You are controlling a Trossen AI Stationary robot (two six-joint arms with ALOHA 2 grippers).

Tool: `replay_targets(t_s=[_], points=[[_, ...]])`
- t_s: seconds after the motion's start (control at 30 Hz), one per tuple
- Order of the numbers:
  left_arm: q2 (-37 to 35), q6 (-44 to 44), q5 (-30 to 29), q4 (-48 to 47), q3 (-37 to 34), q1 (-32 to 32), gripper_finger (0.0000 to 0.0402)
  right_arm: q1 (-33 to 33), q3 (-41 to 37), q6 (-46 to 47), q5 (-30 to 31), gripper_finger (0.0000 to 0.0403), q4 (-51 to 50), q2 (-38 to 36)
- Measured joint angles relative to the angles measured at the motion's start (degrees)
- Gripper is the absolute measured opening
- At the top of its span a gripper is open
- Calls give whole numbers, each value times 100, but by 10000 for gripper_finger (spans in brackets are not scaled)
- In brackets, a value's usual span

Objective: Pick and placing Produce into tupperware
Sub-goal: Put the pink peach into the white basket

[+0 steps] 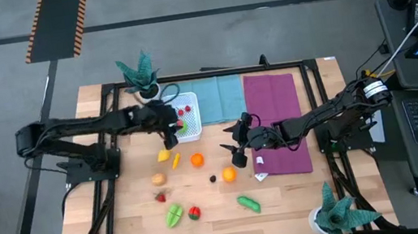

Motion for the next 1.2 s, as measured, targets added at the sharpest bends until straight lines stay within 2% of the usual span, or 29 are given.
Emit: replay_targets(t_s=[0.3,0.5,0.77,1.2], points=[[971,367,2,-451,742,169,97,0,-2,2,-1,267,-58,0],[1091,388,272,-441,784,282,106,1,0,2,-3,267,-168,2],[1312,389,274,-349,791,284,97,2,-8,4,-4,267,-164,2],[1647,422,273,-371,779,284,132,2,-17,24,-3,267,-175,2]])
